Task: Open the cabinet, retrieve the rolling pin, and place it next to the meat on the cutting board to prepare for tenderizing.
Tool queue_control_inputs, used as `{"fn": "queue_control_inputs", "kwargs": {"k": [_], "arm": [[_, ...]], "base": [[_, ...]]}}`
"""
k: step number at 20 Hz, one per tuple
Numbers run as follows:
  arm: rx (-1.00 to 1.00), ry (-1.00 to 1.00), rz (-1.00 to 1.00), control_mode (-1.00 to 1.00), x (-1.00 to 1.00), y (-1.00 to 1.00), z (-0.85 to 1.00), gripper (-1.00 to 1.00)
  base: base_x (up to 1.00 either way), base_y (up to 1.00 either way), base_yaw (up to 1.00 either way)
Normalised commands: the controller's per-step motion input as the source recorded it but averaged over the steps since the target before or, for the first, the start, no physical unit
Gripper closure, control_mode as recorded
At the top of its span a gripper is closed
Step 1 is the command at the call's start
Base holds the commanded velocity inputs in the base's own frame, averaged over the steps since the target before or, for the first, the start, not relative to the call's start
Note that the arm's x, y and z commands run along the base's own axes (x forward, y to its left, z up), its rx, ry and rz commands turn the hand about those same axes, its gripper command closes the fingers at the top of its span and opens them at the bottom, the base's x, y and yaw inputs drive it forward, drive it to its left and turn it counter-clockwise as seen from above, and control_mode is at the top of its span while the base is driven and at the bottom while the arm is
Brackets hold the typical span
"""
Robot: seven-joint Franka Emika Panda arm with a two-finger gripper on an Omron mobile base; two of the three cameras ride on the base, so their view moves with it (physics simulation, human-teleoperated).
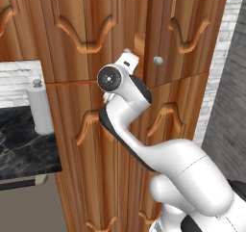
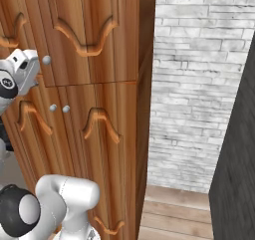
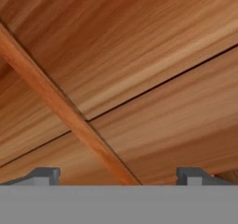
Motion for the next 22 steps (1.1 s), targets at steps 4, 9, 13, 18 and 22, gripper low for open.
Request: {"fn": "queue_control_inputs", "kwargs": {"k": [4,9,13,18,22], "arm": [[0.00,0.11,0.00,-1.00,0.01,-0.58,-0.01,-1.00],[0.00,0.13,-0.01,-1.00,0.00,-0.70,0.00,-1.00],[0.00,0.10,-0.04,-1.00,-0.08,-0.74,0.00,-1.00],[0.00,0.00,-0.09,-1.00,-0.57,-0.97,0.00,-1.00],[0.00,0.00,-0.12,-1.00,-0.82,-0.97,0.00,-1.00]], "base": [[0.00,0.00,0.00],[0.00,0.00,0.00],[0.00,0.00,0.00],[0.00,0.00,0.00],[0.00,0.00,0.00]]}}
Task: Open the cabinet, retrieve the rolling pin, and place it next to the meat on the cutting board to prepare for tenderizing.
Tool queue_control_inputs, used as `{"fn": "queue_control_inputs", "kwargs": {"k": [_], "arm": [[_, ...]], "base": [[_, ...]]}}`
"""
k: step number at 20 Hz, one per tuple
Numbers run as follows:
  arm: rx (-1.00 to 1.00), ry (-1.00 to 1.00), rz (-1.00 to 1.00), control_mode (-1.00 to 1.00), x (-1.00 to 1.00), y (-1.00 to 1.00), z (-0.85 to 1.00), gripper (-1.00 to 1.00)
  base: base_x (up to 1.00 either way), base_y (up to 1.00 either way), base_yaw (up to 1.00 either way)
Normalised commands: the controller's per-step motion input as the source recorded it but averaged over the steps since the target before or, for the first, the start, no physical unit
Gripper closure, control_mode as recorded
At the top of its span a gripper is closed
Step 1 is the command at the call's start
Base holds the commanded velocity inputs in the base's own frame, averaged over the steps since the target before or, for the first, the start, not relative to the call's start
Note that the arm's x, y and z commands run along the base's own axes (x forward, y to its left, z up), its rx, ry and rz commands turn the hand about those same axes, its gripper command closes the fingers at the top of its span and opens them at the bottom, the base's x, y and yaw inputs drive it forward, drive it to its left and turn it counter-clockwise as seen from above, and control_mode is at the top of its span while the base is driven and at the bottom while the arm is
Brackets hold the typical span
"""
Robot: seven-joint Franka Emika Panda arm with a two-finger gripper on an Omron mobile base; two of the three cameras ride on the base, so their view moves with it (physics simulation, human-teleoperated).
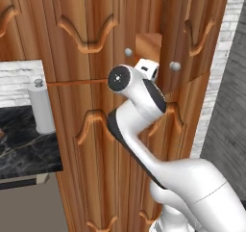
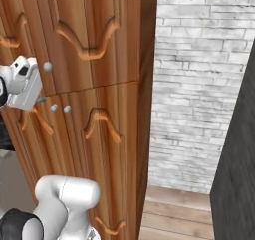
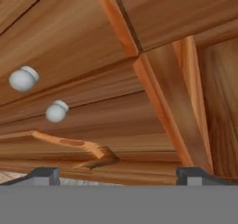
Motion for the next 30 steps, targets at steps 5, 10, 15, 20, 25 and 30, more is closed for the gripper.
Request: {"fn": "queue_control_inputs", "kwargs": {"k": [5,10,15,20,25,30], "arm": [[0.00,0.00,-0.14,-1.00,-0.79,-0.99,0.00,-1.00],[0.00,0.00,-0.15,-1.00,-0.50,-0.99,0.00,-1.00],[0.00,0.04,-0.13,-1.00,-0.27,-1.00,0.00,-1.00],[0.00,0.05,-0.09,-1.00,-0.09,-0.99,0.00,-1.00],[0.00,0.02,-0.03,-1.00,0.00,-0.61,-0.02,-1.00],[0.00,-0.05,0.01,-1.00,-0.18,0.29,0.00,-1.00]], "base": [[0.00,0.00,0.00],[0.00,0.00,0.00],[0.00,0.00,0.00],[0.00,0.00,0.00],[0.00,0.00,0.00],[0.00,0.00,0.00]]}}
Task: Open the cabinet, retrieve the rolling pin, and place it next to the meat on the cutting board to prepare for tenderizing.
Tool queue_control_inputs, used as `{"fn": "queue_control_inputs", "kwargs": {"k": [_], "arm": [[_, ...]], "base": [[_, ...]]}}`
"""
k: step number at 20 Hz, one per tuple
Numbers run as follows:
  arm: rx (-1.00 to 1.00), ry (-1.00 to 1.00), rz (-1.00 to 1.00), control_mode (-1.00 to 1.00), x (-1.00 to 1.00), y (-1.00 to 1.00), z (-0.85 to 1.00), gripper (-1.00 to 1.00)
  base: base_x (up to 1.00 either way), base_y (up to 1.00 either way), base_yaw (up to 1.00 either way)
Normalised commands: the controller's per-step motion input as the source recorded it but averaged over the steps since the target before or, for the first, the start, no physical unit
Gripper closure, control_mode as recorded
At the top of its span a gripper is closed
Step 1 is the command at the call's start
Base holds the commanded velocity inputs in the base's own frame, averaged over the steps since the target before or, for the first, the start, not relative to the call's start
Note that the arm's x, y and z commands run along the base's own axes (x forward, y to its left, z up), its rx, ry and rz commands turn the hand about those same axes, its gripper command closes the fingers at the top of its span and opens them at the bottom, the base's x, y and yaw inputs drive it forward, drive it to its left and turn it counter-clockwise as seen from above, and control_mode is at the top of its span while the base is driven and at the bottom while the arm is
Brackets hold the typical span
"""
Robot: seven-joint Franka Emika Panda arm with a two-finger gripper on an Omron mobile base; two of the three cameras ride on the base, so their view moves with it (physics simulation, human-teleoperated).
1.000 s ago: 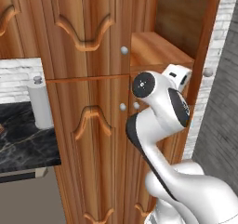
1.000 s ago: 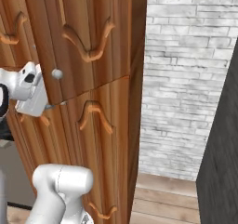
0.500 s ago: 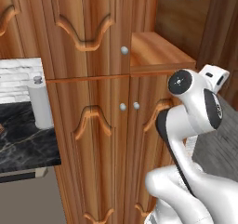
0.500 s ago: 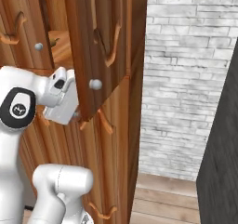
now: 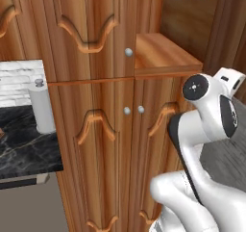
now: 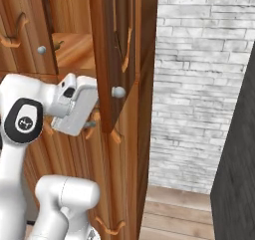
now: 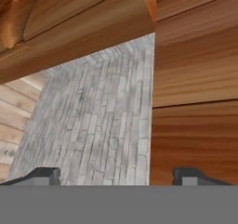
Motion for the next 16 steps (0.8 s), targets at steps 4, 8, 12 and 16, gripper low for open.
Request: {"fn": "queue_control_inputs", "kwargs": {"k": [4,8,12,16], "arm": [[0.00,-0.14,0.00,-1.00,-0.31,0.85,0.00,-1.00],[0.00,-0.16,0.01,-1.00,-0.25,0.96,0.00,-1.00],[0.01,-0.18,0.01,-1.00,-0.15,0.89,0.00,-1.00],[0.07,-0.20,0.01,-1.00,-0.05,0.79,0.05,-1.00]], "base": [[0.00,0.00,0.00],[0.00,0.00,0.00],[0.00,0.00,0.00],[0.00,0.00,0.00]]}}
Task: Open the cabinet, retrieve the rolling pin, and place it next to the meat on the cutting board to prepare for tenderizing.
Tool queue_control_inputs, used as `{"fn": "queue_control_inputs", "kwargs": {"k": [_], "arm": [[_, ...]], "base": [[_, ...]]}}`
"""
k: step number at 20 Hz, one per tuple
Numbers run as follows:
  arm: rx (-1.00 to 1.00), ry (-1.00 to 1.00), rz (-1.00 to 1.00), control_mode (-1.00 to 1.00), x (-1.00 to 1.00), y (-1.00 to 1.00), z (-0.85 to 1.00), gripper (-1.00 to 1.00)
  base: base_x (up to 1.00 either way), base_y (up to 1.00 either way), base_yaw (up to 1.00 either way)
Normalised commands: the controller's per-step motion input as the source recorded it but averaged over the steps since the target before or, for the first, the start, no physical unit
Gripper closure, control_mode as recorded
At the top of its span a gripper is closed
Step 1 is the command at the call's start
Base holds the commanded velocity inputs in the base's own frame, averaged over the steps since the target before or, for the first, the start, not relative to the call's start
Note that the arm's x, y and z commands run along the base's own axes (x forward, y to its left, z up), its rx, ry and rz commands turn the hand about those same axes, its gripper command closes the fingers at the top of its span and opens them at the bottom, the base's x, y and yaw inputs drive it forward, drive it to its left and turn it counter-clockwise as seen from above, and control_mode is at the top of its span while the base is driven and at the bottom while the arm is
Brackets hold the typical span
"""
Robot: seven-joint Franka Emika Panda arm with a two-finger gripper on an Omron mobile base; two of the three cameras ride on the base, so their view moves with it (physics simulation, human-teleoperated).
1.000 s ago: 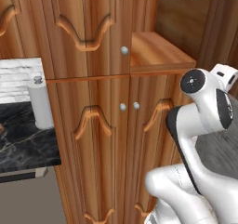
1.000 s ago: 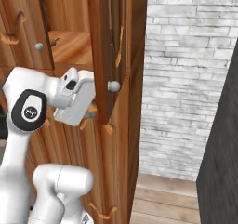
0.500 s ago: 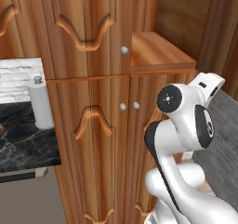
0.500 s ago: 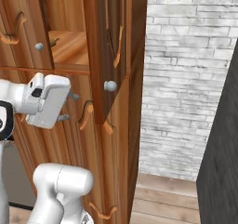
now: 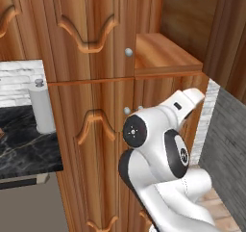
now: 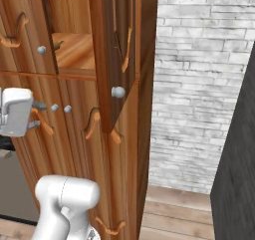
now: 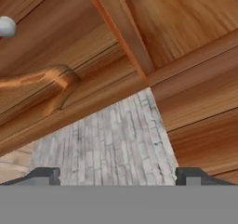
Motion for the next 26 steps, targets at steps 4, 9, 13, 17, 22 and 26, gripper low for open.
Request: {"fn": "queue_control_inputs", "kwargs": {"k": [4,9,13,17,22,26], "arm": [[0.16,-0.23,0.03,-1.00,-0.01,0.62,0.14,-1.00],[0.24,-0.26,0.06,-1.00,0.00,0.30,0.28,-1.00],[0.30,-0.24,0.09,-1.00,0.00,0.11,0.32,-1.00],[0.33,-0.23,0.14,-1.00,0.00,0.01,0.29,-1.00],[0.29,-0.20,0.18,-1.00,0.05,0.01,0.19,-1.00],[0.19,-0.28,0.14,-1.00,0.00,0.06,0.17,-1.00]], "base": [[0.00,0.00,0.00],[0.00,0.00,0.00],[0.00,0.00,0.00],[0.00,0.00,0.00],[0.00,0.00,0.00],[0.00,0.00,0.00]]}}
